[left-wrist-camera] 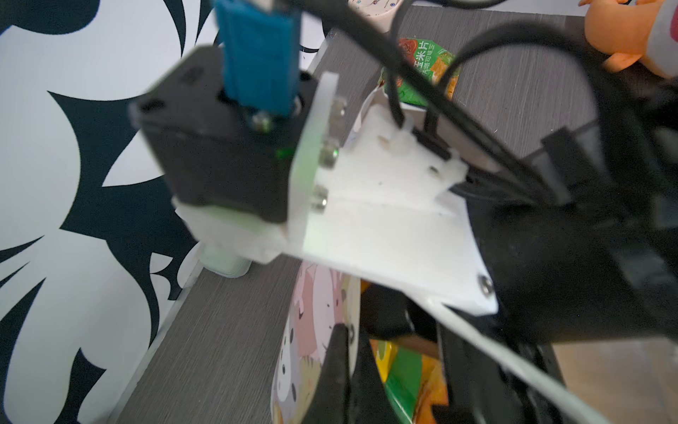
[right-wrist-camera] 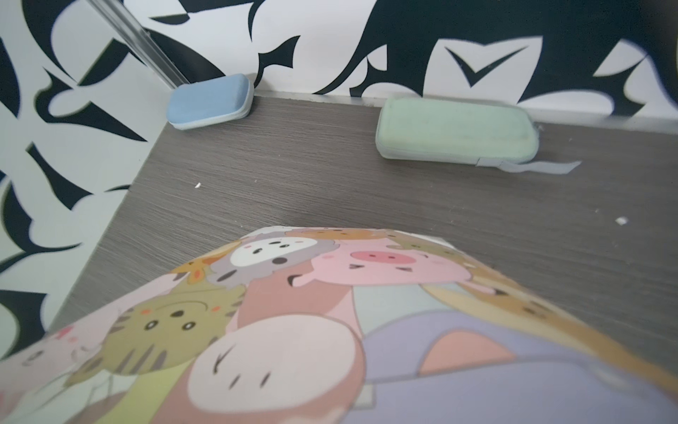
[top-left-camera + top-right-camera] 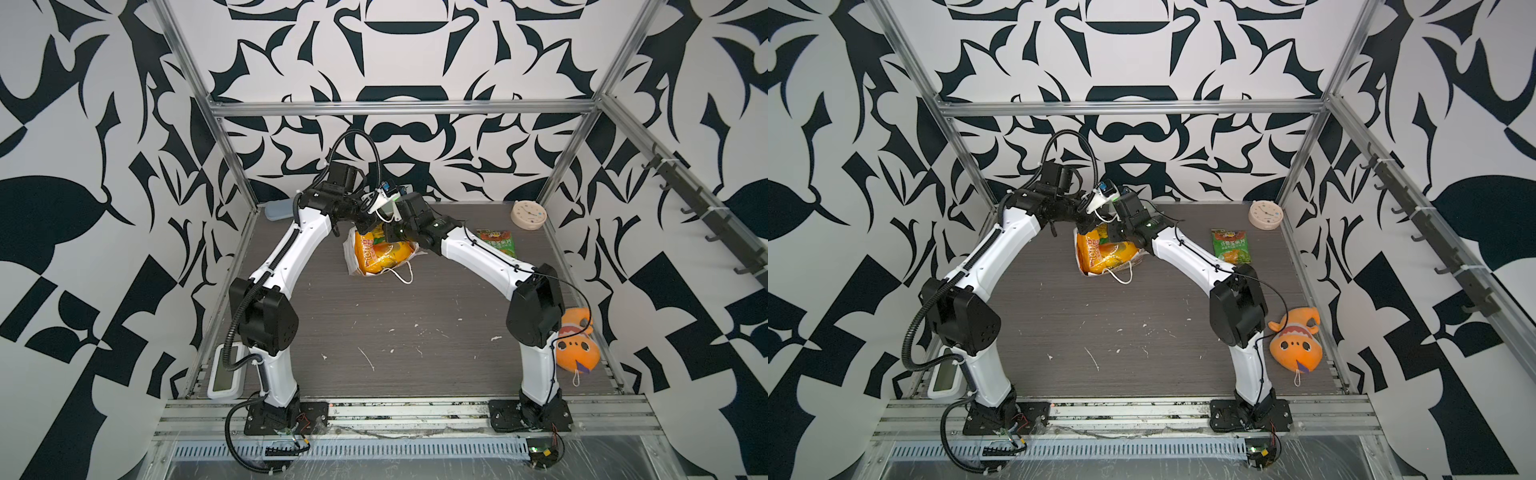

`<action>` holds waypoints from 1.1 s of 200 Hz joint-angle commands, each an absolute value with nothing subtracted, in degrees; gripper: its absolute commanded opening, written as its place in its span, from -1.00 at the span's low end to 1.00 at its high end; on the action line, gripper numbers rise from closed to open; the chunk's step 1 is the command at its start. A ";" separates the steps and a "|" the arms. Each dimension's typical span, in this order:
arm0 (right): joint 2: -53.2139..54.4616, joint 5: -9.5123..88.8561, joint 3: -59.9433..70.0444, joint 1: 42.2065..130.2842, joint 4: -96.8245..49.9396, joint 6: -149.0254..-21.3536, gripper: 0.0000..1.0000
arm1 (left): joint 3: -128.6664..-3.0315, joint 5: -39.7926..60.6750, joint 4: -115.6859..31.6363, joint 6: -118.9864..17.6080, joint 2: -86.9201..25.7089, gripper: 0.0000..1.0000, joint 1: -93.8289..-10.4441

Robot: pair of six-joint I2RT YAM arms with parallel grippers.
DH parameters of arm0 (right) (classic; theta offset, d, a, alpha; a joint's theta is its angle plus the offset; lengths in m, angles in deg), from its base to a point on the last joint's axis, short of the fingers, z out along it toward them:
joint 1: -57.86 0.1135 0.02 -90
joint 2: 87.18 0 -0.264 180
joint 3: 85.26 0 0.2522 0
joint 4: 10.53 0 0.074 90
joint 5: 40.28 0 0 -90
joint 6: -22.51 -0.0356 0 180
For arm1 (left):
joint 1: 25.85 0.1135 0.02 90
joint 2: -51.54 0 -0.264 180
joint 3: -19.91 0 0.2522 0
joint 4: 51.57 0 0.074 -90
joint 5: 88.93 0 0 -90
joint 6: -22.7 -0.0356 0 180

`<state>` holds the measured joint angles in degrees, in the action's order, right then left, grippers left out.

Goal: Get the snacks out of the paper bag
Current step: 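Reach the right gripper down into the bag toward the yellow gummy packet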

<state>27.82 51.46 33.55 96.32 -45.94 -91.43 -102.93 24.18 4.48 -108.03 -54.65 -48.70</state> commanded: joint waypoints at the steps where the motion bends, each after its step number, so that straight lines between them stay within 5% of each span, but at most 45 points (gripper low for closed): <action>1: 23.58 51.05 33.87 96.27 -42.90 -91.30 -0.72 | -102.92 28.67 5.08 -107.95 -54.28 -1.00 -49.93; 93: 12.91 48.19 27.11 96.27 -40.19 -90.78 -1.00 | -101.74 25.85 2.80 -106.76 -54.11 -1.00 -49.98; 220: 1.20 45.45 21.99 96.31 -38.05 -89.14 -1.00 | -101.99 24.17 2.32 -106.02 -54.48 -1.00 -50.22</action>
<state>7.04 47.99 21.86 96.30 -45.77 -90.32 -102.84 23.55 2.05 -106.10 -54.65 -49.77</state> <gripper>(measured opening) 0.048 0.038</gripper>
